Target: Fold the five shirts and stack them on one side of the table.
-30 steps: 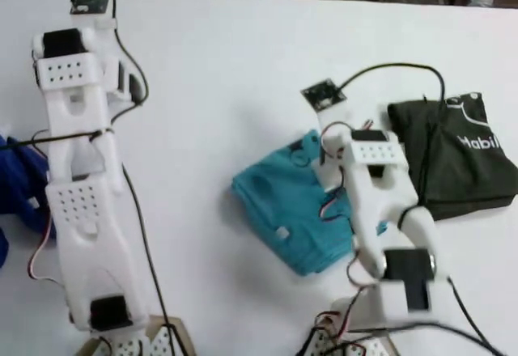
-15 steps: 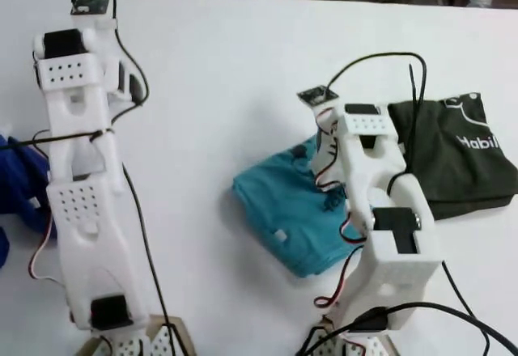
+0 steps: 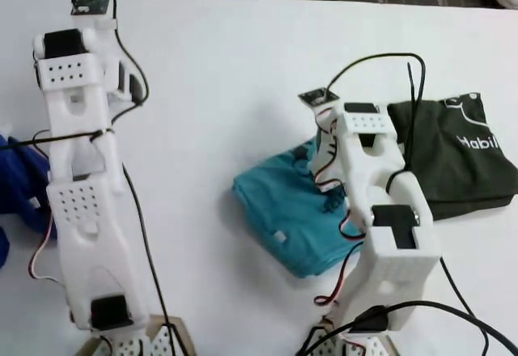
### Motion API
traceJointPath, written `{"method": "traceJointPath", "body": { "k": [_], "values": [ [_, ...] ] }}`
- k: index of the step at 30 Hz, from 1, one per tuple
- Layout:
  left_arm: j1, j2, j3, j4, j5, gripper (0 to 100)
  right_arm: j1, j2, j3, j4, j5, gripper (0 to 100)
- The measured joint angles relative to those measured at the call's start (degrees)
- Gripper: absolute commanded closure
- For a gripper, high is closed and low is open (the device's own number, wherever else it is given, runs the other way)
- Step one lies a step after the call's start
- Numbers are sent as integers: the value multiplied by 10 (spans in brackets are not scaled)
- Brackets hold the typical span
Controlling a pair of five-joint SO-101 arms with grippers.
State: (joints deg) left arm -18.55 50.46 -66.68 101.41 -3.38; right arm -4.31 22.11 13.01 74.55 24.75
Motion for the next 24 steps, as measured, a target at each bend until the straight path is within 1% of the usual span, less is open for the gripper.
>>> {"method": "traceJointPath", "body": {
  "k": [2,5,9,12,14,16,24],
  "values": [
    [0,0,0,0,0,754,0,11,-2,4,-1,752],
    [0,0,0,0,0,754,3,24,-6,12,-2,758],
    [0,0,0,0,2,754,7,50,-45,62,3,770],
    [0,0,0,0,8,754,7,79,-83,95,25,858],
    [0,-2,0,0,16,754,11,98,-105,104,28,927],
    [0,-12,1,0,17,754,13,113,-124,111,30,976],
    [0,-76,1,0,17,754,13,125,-139,124,32,975]
  ]
}}
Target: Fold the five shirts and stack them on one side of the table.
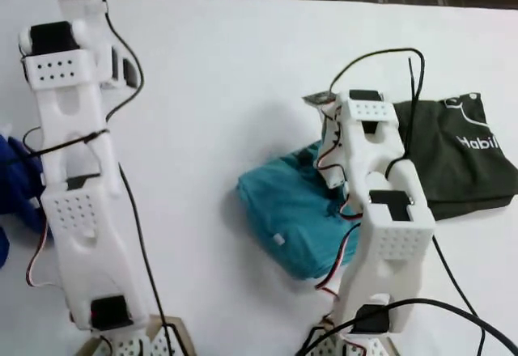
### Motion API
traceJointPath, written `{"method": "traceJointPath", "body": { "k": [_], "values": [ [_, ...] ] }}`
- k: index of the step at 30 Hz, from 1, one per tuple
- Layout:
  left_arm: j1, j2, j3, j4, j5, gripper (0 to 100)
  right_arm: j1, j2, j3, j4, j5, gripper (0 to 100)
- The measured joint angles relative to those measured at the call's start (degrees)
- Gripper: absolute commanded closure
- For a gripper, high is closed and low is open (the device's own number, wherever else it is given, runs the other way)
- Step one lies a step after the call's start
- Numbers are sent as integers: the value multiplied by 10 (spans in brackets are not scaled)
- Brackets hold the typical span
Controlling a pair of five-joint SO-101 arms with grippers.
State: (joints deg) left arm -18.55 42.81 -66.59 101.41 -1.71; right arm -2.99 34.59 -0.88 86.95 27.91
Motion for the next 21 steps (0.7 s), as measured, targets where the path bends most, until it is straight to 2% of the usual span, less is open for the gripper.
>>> {"method": "traceJointPath", "body": {
  "k": [7,21],
  "values": [
    [0,-6,0,0,0,754,0,-26,3,0,1,976],
    [1,-6,0,0,0,754,47,-274,14,2,3,977]
  ]
}}
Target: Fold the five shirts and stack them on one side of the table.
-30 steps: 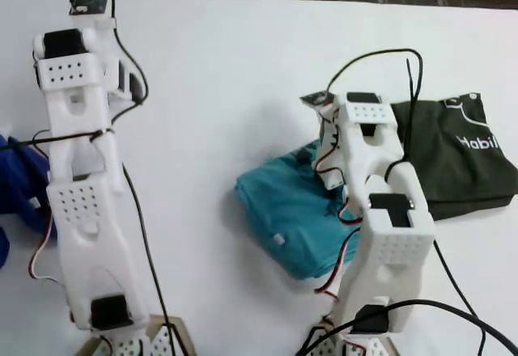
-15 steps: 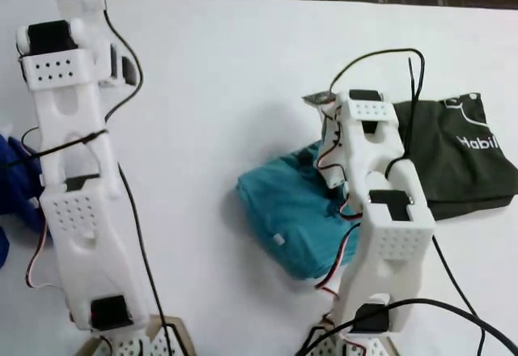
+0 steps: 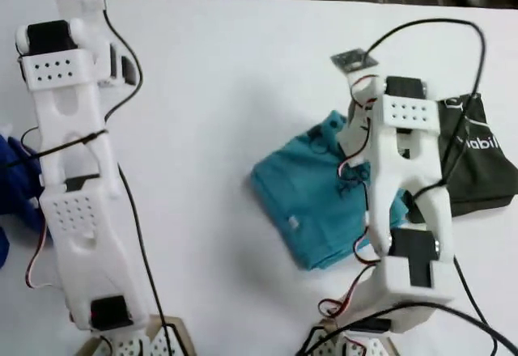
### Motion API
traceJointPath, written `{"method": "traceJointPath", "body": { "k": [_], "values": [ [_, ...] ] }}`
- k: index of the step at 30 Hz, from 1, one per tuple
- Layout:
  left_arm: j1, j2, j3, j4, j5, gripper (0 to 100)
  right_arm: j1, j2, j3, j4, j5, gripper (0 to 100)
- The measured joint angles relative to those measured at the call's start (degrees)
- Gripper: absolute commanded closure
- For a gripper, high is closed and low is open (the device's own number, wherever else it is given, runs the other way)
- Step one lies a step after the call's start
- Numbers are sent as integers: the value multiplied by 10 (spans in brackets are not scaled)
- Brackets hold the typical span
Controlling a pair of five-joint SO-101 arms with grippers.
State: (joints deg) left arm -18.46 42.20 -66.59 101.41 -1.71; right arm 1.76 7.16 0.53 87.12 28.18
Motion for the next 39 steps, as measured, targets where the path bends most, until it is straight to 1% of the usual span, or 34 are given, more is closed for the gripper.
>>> {"method": "traceJointPath", "body": {
  "k": [5,8,13,17,24,33,39],
  "values": [
    [4,0,0,0,0,754,18,-11,1,-8,0,977],
    [6,0,0,0,1,754,43,-11,-1,-18,0,977],
    [5,0,0,0,1,754,97,-11,-44,-20,1,977],
    [10,0,0,0,1,754,118,-11,-77,-20,1,977],
    [36,0,45,0,1,754,120,-11,-112,-20,1,977],
    [36,0,51,0,1,754,109,-11,-123,2,0,977],
    [37,0,51,0,1,754,104,-11,-186,32,0,977]
  ]
}}
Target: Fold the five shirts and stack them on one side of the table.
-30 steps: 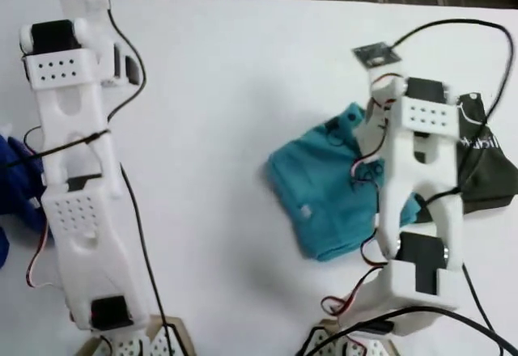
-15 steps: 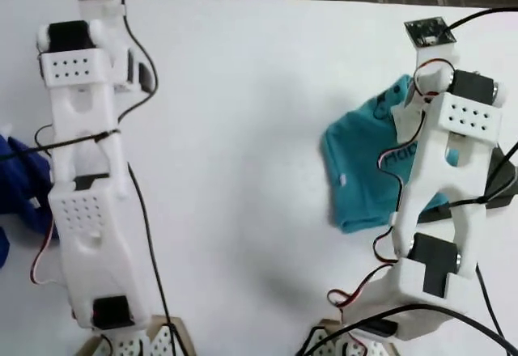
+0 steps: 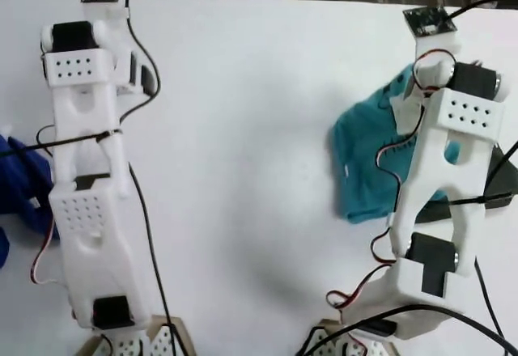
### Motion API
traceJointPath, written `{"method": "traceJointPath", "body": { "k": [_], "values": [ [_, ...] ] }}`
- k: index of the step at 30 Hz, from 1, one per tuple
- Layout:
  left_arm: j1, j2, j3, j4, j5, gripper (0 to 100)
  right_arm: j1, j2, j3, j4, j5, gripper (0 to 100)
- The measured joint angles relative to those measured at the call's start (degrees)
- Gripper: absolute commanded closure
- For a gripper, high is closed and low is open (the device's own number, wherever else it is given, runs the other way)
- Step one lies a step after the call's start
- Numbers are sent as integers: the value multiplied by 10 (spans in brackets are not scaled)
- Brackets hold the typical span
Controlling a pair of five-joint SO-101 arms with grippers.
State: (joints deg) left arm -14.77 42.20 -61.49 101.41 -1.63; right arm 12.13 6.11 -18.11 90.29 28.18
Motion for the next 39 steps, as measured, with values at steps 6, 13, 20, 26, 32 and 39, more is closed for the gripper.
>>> {"method": "traceJointPath", "body": {
  "k": [6,13,20,26,32,39],
  "values": [
    [0,0,0,0,0,754,-14,0,-86,44,0,977],
    [0,0,0,0,0,754,-4,0,-111,46,0,977],
    [0,0,0,0,0,754,60,0,-111,25,1,977],
    [0,0,0,0,0,754,101,0,-111,-4,1,977],
    [0,0,1,0,0,754,131,22,-111,-37,1,977],
    [0,0,1,0,0,754,175,118,-111,-96,4,977]
  ]
}}
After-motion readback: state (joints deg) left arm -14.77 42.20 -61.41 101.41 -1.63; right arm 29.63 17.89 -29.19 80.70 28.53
